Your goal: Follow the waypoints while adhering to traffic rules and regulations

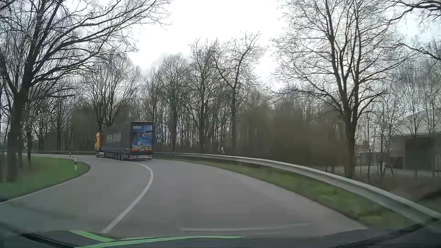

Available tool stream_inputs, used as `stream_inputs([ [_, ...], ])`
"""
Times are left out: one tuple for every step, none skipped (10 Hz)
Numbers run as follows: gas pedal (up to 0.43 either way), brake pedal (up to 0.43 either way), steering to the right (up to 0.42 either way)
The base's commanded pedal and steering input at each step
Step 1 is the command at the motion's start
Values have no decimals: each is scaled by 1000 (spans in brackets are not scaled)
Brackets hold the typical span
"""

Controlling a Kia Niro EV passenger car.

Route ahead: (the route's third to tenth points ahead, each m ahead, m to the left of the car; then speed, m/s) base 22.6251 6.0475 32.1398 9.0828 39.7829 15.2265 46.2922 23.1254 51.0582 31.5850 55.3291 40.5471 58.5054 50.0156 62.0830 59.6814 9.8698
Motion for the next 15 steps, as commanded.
stream_inputs([
  [87, 0, -61],
  [87, 0, -61],
  [98, 0, -63],
  [98, 0, -66],
  [98, 0, -73],
  [98, 0, -79],
  [98, 0, -82],
  [98, 0, -83],
  [98, 0, -84],
  [98, 0, -85],
  [98, 0, -88],
  [98, 0, -90],
  [98, 0, -87],
  [110, 0, -84],
  [110, 0, -79],
])
